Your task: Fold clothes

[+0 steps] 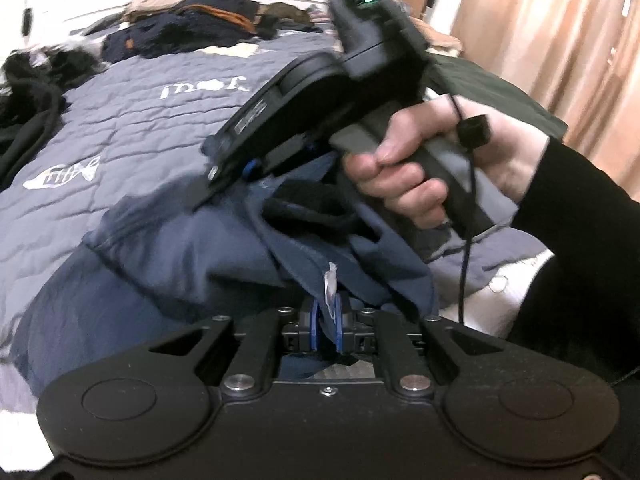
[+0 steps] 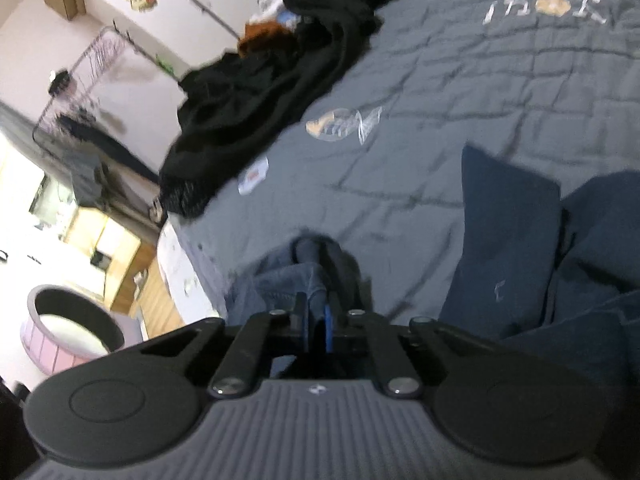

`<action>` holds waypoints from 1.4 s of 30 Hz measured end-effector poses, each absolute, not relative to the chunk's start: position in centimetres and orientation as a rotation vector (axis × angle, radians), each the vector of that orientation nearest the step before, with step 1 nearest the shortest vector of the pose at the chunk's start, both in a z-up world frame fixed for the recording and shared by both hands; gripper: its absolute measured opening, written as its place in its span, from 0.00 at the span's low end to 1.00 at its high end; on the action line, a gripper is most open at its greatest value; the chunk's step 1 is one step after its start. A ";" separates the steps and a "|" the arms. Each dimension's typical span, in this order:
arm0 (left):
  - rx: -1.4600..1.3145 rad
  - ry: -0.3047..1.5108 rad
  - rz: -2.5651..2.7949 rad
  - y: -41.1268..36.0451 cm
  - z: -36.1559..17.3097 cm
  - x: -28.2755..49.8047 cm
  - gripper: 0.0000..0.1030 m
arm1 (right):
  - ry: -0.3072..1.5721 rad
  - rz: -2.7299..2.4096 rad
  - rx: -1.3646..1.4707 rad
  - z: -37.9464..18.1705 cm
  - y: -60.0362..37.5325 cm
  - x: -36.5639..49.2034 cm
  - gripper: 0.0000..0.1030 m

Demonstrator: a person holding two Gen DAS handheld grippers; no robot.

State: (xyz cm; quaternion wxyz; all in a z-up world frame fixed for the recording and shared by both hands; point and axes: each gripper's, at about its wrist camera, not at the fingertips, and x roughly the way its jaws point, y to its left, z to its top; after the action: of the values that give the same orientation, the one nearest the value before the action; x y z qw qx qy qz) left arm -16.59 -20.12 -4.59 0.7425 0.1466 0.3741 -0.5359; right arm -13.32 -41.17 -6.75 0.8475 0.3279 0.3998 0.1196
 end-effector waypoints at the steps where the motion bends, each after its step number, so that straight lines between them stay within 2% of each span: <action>1: 0.304 0.846 -1.146 -19.9 -4.8 -16.6 0.22 | 0.825 0.243 0.703 -6.4 -41.5 -13.4 0.06; 2: 0.277 0.880 -1.122 -19.7 -5.0 -16.6 0.33 | 0.807 0.233 0.716 -6.1 -41.8 -13.5 0.06; 6: 0.155 0.949 -1.155 -19.3 -5.8 -17.4 0.40 | 0.748 0.209 0.757 -5.2 -42.9 -14.0 0.06; 8: 0.152 0.938 -1.131 -19.9 -6.2 -17.7 0.52 | 0.734 0.200 0.764 -5.0 -43.2 -14.1 0.06; 10: 0.156 0.923 -1.097 -20.5 -6.6 -17.9 0.53 | 0.731 0.198 0.769 -4.9 -43.4 -14.0 0.06; 15: -0.036 1.027 -1.054 -21.0 -8.1 -15.6 0.53 | 0.719 0.197 0.764 -4.5 -43.6 -14.3 0.06; 18: -0.168 1.095 -1.061 -21.0 -9.2 -14.4 0.46 | 0.705 0.201 0.766 -4.2 -43.8 -14.6 0.06; 20: -0.222 1.126 -1.064 -20.9 -9.8 -13.8 0.08 | 0.693 0.199 0.770 -4.0 -44.0 -14.8 0.06; 25: -0.149 1.076 -1.053 -20.5 -9.2 -13.5 0.04 | 0.638 0.173 0.809 -3.4 -44.9 -15.4 0.06; 35: 0.128 0.824 -1.015 -18.8 -2.6 -12.7 0.00 | 0.403 0.094 0.955 -0.5 -47.9 -18.6 0.05; 42: 0.144 0.756 -1.036 -17.8 2.5 -11.5 0.00 | 0.251 0.061 0.981 3.4 -48.6 -21.4 0.05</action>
State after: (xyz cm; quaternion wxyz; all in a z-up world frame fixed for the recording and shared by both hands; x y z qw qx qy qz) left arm -11.55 -17.82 2.54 0.7988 0.0672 0.3525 -0.4828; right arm -21.36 -48.63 3.37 0.8742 0.4696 0.1200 0.0291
